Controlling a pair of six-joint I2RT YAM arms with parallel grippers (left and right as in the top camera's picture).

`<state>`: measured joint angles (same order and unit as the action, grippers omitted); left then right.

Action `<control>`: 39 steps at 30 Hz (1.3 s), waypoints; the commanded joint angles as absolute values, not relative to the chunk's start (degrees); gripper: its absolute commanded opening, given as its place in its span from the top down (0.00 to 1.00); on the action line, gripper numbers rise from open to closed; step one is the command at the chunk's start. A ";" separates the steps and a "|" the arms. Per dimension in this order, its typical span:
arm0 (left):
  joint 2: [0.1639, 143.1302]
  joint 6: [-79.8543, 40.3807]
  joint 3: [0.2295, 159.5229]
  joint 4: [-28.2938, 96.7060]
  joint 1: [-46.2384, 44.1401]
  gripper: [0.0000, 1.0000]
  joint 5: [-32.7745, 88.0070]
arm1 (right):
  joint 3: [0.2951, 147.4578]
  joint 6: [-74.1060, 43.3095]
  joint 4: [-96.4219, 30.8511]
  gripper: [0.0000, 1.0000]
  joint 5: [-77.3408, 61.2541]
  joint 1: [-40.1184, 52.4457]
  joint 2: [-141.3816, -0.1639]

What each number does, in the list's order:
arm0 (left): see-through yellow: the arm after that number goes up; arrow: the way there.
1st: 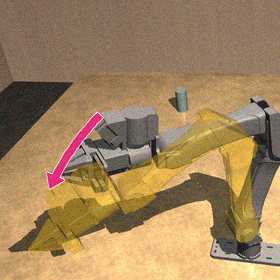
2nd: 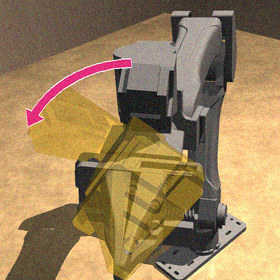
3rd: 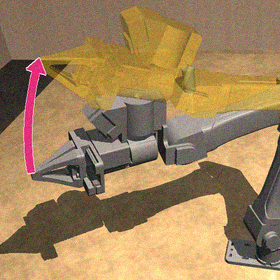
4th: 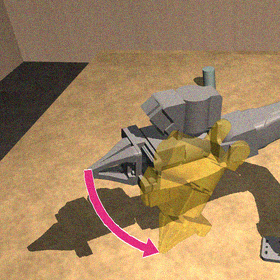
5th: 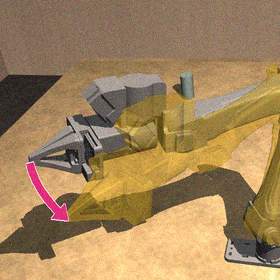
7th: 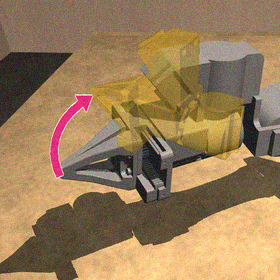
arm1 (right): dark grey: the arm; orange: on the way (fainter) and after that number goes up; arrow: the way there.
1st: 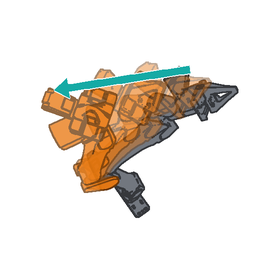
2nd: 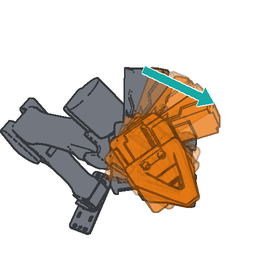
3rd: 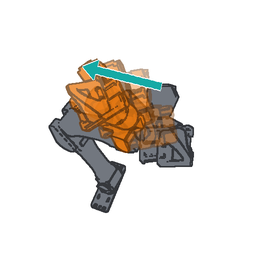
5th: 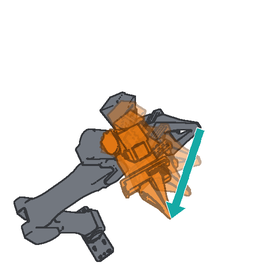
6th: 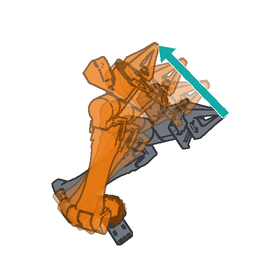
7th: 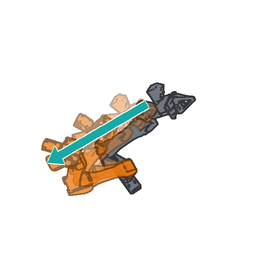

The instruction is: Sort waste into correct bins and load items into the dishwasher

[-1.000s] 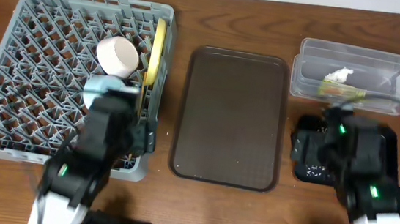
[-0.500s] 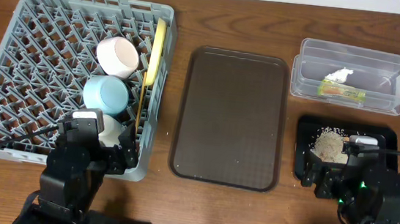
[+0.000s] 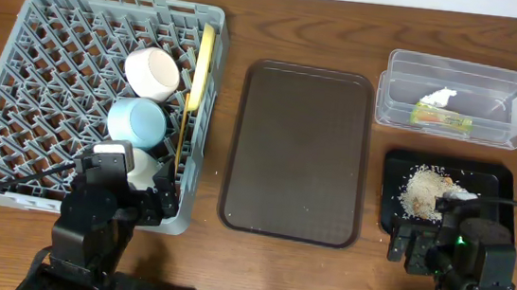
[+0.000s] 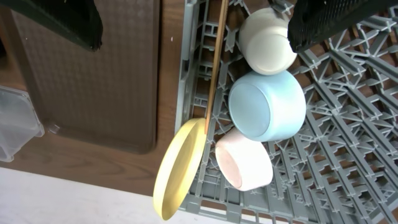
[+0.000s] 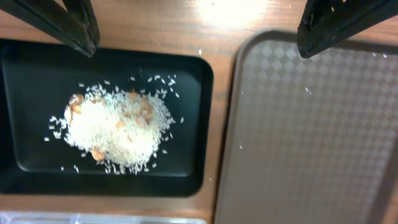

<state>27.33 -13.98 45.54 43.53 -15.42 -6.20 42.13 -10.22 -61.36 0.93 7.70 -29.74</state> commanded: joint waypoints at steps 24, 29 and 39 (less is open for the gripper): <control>27.57 -14.72 45.17 43.66 -15.18 0.03 -6.92 | 0.34 2.83 -3.92 0.01 -3.11 -0.16 -0.32; 27.57 -14.72 45.17 43.66 -15.18 0.03 -6.90 | 0.32 8.43 -3.92 0.01 -3.29 -0.80 -0.32; 27.57 -14.72 45.17 43.66 -15.18 0.03 -6.92 | 0.32 8.23 -3.99 0.01 -3.44 -0.80 -0.38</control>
<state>27.40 -13.98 45.34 43.57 -15.42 -6.39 0.62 7.14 -3.97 -3.20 -0.32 -0.69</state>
